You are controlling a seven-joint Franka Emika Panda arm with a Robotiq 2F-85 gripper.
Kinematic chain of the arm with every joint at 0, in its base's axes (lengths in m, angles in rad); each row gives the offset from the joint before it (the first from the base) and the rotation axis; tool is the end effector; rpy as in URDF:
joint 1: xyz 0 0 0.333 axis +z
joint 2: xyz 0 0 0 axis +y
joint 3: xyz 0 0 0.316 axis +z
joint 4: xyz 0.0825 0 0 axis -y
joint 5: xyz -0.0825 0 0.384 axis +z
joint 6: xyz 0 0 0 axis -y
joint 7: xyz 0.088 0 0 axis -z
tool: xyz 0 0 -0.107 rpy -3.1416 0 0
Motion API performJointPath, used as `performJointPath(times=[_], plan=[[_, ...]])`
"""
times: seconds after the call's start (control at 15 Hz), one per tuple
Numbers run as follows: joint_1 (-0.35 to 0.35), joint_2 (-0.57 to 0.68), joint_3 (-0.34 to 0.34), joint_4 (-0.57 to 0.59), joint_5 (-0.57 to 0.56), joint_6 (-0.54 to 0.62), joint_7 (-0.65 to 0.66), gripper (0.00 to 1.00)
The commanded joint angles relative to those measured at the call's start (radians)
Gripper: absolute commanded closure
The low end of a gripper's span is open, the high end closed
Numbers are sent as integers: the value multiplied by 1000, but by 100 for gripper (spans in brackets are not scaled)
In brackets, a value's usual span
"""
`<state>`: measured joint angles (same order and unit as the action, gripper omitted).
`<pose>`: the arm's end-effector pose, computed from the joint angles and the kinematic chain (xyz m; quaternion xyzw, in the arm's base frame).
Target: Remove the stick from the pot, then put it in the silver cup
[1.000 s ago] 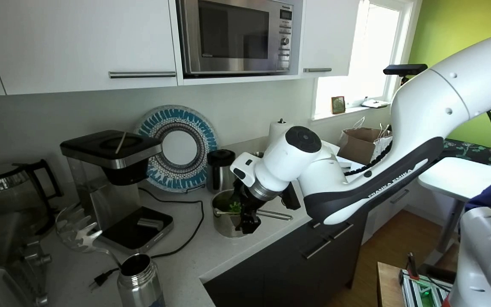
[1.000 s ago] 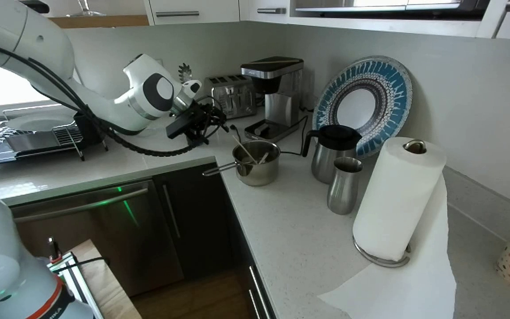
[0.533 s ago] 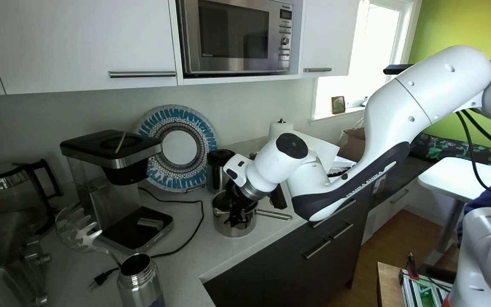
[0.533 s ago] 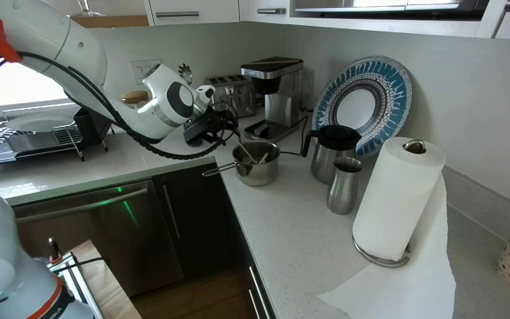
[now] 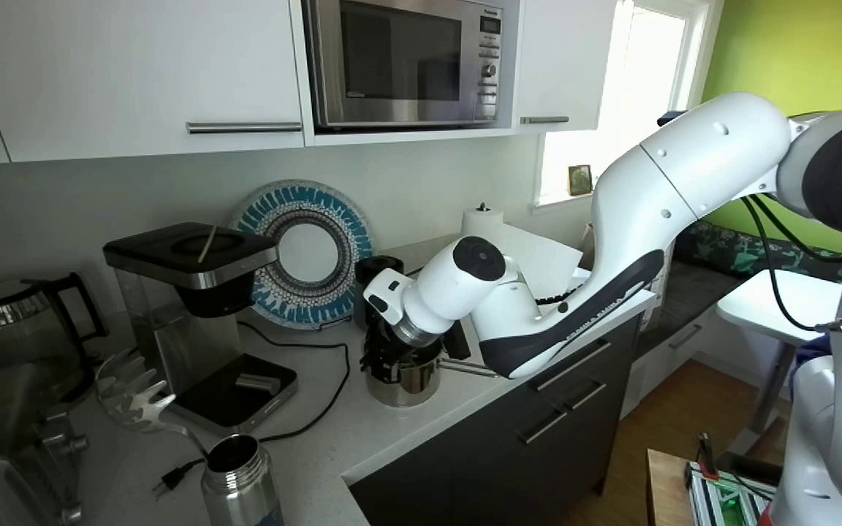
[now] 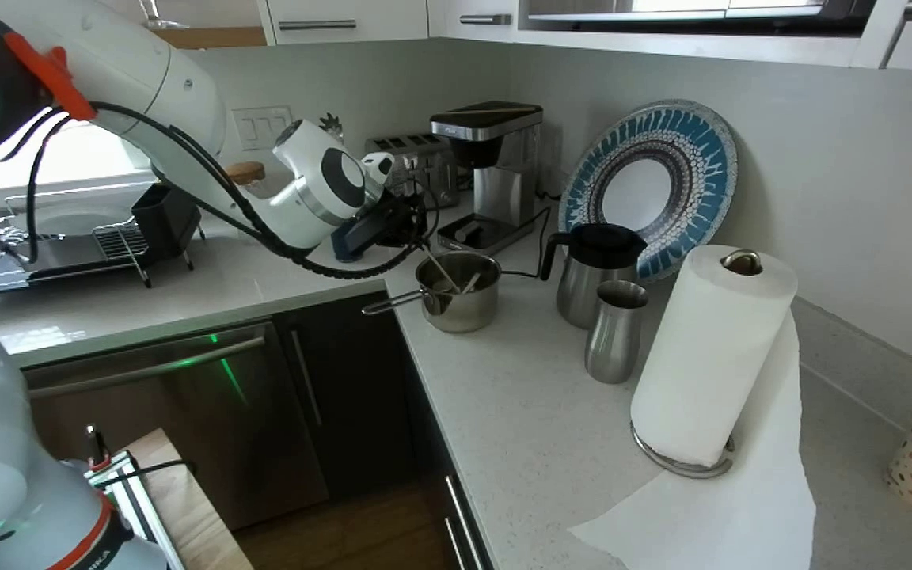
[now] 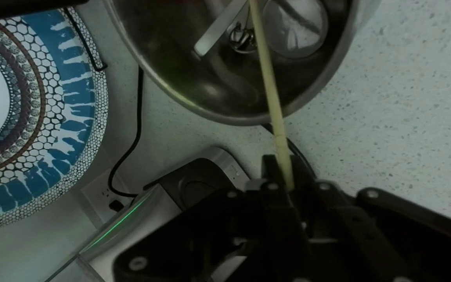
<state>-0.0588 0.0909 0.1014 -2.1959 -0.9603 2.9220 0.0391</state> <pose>0.5688 0.0747 0.3971 0.8430 0.3968 0.2882 0.2211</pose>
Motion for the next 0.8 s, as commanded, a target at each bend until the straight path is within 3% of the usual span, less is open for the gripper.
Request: performJointPath(times=[0.0, 0.2, 0.47, 0.6, 0.67, 0.73], plan=[[6, -40, 1, -31, -17, -22, 26, 100], [7, -133, 12, -77, 14, -16, 32, 98], [-3, -313, 7, -111, -36, 10, 116, 98], [-2, -408, -6, -156, 5, 61, 143, 98], [48, -441, -41, -208, 99, 144, 52, 98], [9, -345, -4, -93, 20, 62, 106, 92]])
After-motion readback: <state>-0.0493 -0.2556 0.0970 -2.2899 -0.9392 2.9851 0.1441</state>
